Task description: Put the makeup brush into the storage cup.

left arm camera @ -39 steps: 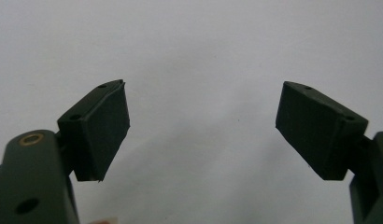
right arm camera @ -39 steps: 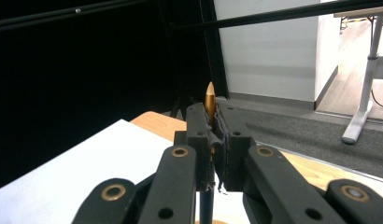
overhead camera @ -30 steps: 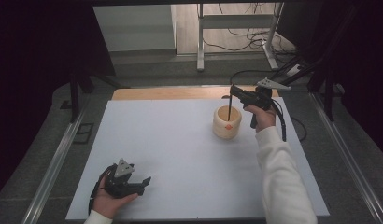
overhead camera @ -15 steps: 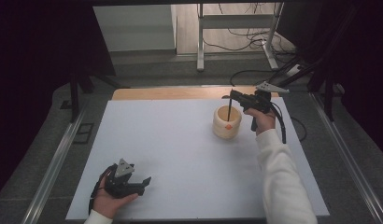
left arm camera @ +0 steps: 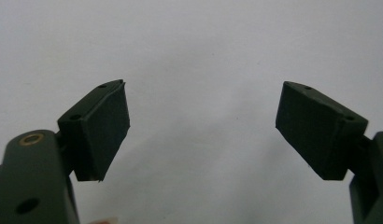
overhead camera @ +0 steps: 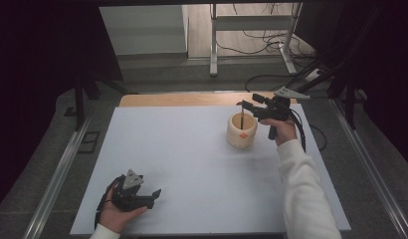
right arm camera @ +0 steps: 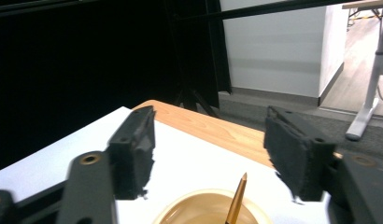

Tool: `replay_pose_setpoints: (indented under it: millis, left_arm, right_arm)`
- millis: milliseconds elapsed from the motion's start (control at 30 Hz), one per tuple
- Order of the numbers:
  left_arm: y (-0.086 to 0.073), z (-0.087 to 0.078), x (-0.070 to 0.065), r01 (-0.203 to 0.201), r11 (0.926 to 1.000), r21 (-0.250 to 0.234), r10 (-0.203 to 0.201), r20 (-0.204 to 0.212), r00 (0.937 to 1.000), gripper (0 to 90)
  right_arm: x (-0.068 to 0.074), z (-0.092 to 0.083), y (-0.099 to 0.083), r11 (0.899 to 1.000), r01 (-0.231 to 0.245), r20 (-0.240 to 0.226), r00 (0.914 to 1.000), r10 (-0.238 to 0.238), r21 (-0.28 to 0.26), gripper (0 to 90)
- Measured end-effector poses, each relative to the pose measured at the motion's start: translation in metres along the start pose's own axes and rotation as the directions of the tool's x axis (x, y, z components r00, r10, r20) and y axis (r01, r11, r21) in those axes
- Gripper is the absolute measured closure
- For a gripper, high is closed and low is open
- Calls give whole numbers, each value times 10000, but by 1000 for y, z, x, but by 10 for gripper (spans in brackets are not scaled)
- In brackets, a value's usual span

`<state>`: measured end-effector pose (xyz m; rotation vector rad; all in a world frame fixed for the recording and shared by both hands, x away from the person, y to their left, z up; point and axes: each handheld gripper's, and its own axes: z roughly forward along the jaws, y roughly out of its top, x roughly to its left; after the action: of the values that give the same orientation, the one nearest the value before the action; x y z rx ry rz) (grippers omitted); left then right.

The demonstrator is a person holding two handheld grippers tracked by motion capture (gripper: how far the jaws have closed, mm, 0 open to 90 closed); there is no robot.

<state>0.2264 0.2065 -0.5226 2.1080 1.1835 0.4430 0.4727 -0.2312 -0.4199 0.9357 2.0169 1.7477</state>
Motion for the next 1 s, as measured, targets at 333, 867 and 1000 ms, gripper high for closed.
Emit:
replay_pose_setpoints:
  millis: [333, 867, 1000]
  left_arm:
    - [0, 1, 0, 16, 10000, 7, -16, 6, 10000, 181]
    - [0, 0, 1, 36, 10000, 6, -36, 27, 10000, 181]
    - [0, 0, 1, 35, 10000, 6, -35, 23, 10000, 181]
  right_arm:
    - [3, -3, 0, 9999, -39, 620, 9981, 33, 94, 135]
    - [10, -12, 2, 9994, -354, 408, 9985, 357, -62, 9]
    - [10, -18, 0, 10000, -96, 405, 9991, 96, -8, 10]
